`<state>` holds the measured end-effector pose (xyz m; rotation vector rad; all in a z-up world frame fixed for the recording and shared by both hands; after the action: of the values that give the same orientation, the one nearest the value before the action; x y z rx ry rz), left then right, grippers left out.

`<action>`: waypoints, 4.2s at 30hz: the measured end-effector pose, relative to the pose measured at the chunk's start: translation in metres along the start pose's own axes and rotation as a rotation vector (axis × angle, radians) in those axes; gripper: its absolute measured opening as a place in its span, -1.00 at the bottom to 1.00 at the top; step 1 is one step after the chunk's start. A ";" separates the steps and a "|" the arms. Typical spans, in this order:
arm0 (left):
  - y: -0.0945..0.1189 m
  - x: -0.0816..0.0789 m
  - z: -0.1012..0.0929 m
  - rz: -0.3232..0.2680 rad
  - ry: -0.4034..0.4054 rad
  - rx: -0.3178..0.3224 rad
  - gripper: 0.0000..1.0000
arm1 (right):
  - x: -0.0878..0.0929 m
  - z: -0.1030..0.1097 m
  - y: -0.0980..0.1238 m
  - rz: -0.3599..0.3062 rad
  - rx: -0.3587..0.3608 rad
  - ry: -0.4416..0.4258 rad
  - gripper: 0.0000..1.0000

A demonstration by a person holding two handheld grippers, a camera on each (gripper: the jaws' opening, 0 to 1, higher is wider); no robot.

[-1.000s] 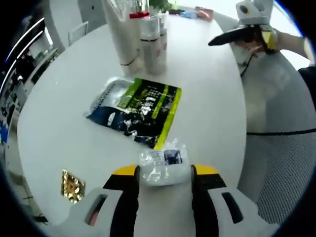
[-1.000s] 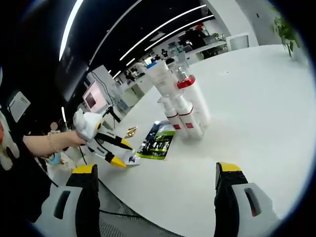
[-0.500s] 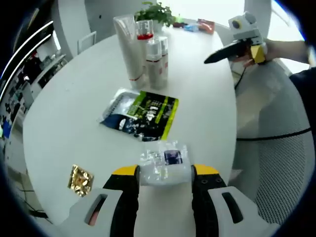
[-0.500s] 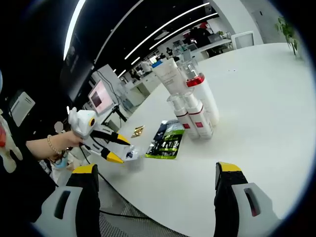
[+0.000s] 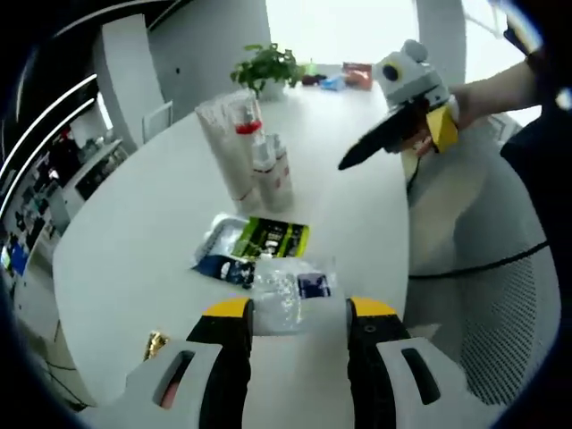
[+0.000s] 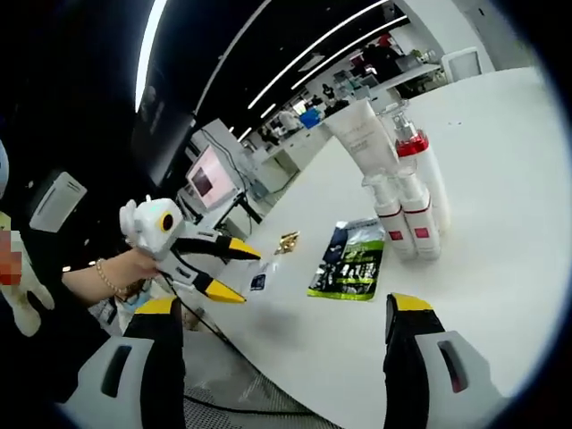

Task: Arrange the skincare products in the storage area until every visible bottle or jar stands upright without overlapping.

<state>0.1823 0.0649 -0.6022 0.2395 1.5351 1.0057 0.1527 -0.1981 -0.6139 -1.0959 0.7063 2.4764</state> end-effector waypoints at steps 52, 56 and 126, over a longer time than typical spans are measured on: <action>0.025 -0.033 -0.015 -0.494 0.556 0.033 0.04 | -0.008 0.020 -0.034 -0.234 -0.346 -0.468 -0.98; 0.028 -0.028 -0.018 -0.645 0.759 0.115 -0.10 | -0.008 0.029 -0.038 -0.284 -0.384 -0.517 -0.98; 0.045 -0.058 -0.033 -0.784 1.033 0.463 -0.92 | -0.049 0.071 -0.023 -0.426 -0.414 -0.352 -0.99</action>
<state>0.1499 0.0392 -0.5329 -0.6374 2.4847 0.0686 0.1538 -0.1437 -0.5425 -0.7913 -0.1394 2.3852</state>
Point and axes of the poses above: the point that each gripper's makers call its tool centre point, and the gripper's own axes: y roughly backward along the fingers, z roughly to its left, x roughly out of its underside, the point moved 10 cm from there along y, roughly backward along the fingers, and after that the axes turned 1 degree about y, right-handed, at the moved point
